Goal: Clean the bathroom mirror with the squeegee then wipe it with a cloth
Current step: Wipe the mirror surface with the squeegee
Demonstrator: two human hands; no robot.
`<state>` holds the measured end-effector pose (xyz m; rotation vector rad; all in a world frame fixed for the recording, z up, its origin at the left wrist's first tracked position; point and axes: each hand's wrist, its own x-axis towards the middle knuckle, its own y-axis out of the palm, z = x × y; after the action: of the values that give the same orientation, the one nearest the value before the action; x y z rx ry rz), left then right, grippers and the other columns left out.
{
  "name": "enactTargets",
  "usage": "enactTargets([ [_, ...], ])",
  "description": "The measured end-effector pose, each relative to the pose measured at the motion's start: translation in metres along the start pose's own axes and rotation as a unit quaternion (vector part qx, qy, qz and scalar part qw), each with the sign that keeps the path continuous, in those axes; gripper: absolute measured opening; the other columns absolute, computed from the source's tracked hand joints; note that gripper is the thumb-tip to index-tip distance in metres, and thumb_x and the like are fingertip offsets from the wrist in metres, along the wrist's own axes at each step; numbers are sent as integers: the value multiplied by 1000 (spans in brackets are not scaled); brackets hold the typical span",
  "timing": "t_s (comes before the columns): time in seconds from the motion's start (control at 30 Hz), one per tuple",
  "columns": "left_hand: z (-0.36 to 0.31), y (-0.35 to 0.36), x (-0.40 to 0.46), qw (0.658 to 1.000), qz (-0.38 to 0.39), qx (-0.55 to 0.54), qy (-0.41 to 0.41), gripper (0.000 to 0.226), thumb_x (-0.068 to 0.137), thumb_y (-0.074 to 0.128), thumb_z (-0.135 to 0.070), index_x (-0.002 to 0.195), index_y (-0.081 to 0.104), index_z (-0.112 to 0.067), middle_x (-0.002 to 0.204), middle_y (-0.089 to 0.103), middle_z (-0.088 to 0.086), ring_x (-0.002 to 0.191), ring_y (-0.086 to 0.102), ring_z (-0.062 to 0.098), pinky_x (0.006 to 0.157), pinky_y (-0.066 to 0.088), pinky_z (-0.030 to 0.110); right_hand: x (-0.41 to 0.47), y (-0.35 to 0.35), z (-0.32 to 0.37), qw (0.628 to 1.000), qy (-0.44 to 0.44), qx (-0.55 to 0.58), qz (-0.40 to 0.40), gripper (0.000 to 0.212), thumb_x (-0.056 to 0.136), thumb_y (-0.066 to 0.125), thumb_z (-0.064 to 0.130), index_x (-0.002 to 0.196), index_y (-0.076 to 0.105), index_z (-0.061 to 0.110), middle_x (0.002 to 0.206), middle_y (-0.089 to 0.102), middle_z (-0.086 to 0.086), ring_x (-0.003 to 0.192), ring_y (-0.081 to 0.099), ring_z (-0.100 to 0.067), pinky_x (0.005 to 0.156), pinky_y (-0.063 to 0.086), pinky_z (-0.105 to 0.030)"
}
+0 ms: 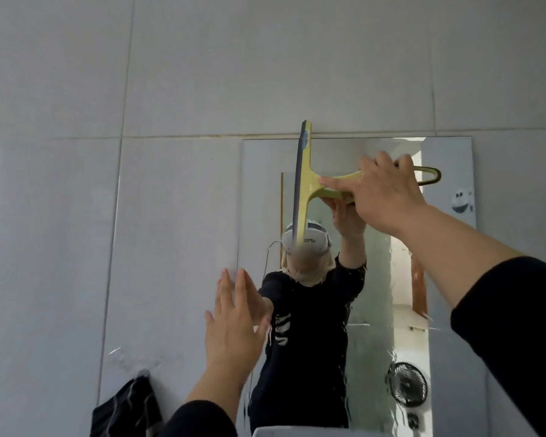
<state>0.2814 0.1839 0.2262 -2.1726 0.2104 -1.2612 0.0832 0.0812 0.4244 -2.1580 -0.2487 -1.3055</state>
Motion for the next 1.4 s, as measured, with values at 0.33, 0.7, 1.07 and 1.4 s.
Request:
enactTargets([
  [0.33,-69,14,-8,996,-39,38,68,99,84,52,-59,150,-12,-22,157,-23,3,145,-19,22,115,-7,47,-3,-7,-13,999,-36,-9,36,51,97,29,26,141,26,52,106,47,-6,102,47,-30,89,35,-44],
  [0.7,-80,29,-5,998,-11,-14,61,108,79,70,-44,149,-11,-26,155,-26,1,145,-17,24,118,11,49,-19,15,-37,999,-10,34,-1,53,98,30,22,141,25,53,95,42,-1,99,46,-26,85,35,-41],
  [1.07,-78,31,-4,997,-14,-47,57,110,75,73,-45,150,-6,-28,155,-24,-2,145,-16,21,117,12,51,-47,18,-96,994,104,20,17,63,94,36,12,141,26,52,117,53,-7,111,46,-30,91,33,-44],
  [1.4,-80,32,-5,997,-11,-42,59,111,75,73,-46,149,-7,-28,155,-24,0,146,-13,24,117,18,54,-67,30,-110,972,212,89,42,61,97,37,13,143,24,51,115,53,-11,106,52,-34,90,38,-46],
])
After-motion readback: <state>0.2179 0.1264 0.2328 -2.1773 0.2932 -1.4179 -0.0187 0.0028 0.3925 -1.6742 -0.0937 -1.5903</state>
